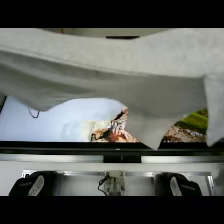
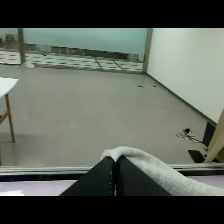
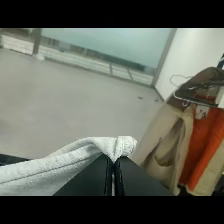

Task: Fold the shirts.

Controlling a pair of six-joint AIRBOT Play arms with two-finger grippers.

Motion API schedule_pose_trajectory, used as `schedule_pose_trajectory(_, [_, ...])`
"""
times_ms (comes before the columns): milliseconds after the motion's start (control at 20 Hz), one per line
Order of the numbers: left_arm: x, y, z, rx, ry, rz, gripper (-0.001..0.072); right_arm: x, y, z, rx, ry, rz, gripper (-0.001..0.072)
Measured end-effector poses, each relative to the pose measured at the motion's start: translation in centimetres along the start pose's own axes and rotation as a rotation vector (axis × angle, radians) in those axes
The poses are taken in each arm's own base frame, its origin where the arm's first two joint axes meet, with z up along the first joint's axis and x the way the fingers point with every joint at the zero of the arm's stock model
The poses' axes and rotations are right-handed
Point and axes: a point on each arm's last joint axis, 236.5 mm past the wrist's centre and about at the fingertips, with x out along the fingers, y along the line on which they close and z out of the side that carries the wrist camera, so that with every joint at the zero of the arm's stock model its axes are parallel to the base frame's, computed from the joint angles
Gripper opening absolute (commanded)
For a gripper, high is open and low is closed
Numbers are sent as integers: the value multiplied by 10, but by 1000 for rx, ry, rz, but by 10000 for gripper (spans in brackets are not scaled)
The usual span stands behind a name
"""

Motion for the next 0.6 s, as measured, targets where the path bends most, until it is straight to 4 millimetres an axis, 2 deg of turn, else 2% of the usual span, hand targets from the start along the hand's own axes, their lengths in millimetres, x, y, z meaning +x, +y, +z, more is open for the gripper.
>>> schedule_pose_trajectory(50, [-5,3,-3,2,12,20,33,-8,-1,-1,-3,12,-9,78])
schedule_pose_trajectory(150, [-4,12,-23,-8,92,54,33,-10,0,-17,-6,80,-6,78])
schedule_pose_trajectory(250, [11,27,-57,-33,208,86,33,2,3,-44,3,185,17,78])
schedule_pose_trajectory(300, [22,35,-79,-53,279,95,33,13,5,-65,13,264,41,77])
schedule_pose_trajectory(400, [47,53,-133,-98,439,108,33,43,12,-124,41,463,99,77])
schedule_pose_trajectory(450, [60,63,-164,-117,523,114,33,59,17,-161,59,579,135,77])
schedule_pose_trajectory(600, [96,93,-268,-188,789,126,32,101,42,-268,150,867,252,77])
